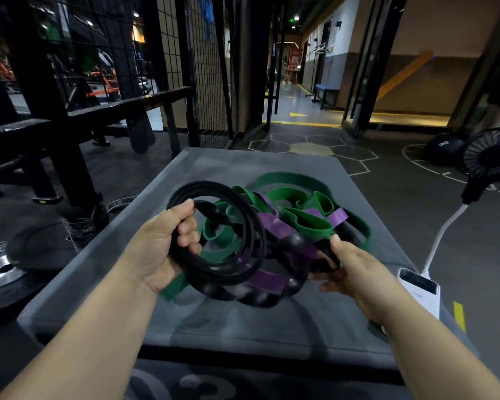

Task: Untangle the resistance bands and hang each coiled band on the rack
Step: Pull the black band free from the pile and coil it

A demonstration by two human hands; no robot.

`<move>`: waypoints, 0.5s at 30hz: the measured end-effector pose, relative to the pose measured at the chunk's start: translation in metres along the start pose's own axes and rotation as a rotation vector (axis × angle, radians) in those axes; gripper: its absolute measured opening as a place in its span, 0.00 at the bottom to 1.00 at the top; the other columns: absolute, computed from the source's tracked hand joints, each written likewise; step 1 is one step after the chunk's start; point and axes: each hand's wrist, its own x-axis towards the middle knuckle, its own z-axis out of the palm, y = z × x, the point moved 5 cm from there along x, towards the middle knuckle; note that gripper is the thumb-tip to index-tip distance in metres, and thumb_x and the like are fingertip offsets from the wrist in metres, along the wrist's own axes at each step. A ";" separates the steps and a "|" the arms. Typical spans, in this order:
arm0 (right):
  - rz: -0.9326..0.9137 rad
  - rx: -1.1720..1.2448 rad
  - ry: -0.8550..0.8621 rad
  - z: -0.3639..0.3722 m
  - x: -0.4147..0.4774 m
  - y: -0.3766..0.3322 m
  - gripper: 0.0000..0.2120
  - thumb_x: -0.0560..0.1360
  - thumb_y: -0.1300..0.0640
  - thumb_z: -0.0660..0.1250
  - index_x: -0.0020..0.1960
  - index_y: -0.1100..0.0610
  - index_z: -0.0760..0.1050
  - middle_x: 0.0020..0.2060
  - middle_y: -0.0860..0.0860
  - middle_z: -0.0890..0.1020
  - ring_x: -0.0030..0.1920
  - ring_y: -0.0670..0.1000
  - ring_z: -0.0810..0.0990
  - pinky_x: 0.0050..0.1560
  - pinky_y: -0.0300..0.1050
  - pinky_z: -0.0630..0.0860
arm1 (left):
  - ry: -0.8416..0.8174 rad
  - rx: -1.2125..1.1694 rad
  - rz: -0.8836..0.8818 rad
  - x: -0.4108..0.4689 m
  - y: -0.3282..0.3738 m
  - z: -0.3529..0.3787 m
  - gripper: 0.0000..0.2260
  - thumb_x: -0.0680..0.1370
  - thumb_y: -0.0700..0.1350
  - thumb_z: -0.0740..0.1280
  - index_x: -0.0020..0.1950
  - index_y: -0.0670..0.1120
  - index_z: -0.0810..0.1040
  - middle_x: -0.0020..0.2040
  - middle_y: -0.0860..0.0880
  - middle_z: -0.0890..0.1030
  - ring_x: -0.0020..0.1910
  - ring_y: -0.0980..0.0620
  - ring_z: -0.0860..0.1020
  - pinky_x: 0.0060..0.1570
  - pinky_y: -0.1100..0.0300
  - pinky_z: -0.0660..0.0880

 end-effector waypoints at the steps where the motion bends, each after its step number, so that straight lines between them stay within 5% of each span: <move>1: 0.008 -0.025 -0.001 0.002 -0.002 -0.001 0.18 0.82 0.46 0.56 0.55 0.55 0.79 0.48 0.55 0.85 0.40 0.57 0.85 0.37 0.47 0.78 | -0.004 0.001 -0.003 0.000 -0.001 0.001 0.08 0.70 0.48 0.66 0.38 0.49 0.67 0.25 0.56 0.64 0.20 0.60 0.62 0.22 0.67 0.66; 8: 0.173 0.141 -0.111 0.013 -0.005 0.005 0.26 0.82 0.42 0.52 0.51 0.63 0.76 0.36 0.62 0.80 0.29 0.55 0.78 0.28 0.45 0.76 | -0.012 -0.036 -0.016 -0.003 -0.004 0.008 0.07 0.70 0.49 0.65 0.38 0.48 0.68 0.24 0.56 0.64 0.20 0.60 0.62 0.21 0.68 0.66; 12: 0.233 0.237 -0.068 0.014 -0.004 0.009 0.10 0.81 0.60 0.57 0.44 0.58 0.73 0.30 0.55 0.78 0.26 0.50 0.76 0.27 0.40 0.75 | -0.019 -0.012 -0.012 -0.003 -0.005 0.010 0.07 0.70 0.48 0.64 0.39 0.48 0.68 0.24 0.56 0.64 0.20 0.60 0.62 0.21 0.67 0.66; 15: 0.214 0.290 -0.037 0.009 0.002 0.012 0.13 0.79 0.70 0.56 0.42 0.55 0.71 0.33 0.53 0.77 0.29 0.48 0.76 0.29 0.38 0.74 | -0.020 -0.017 -0.015 -0.003 -0.005 0.009 0.07 0.70 0.49 0.65 0.39 0.48 0.68 0.24 0.56 0.63 0.20 0.60 0.62 0.21 0.67 0.66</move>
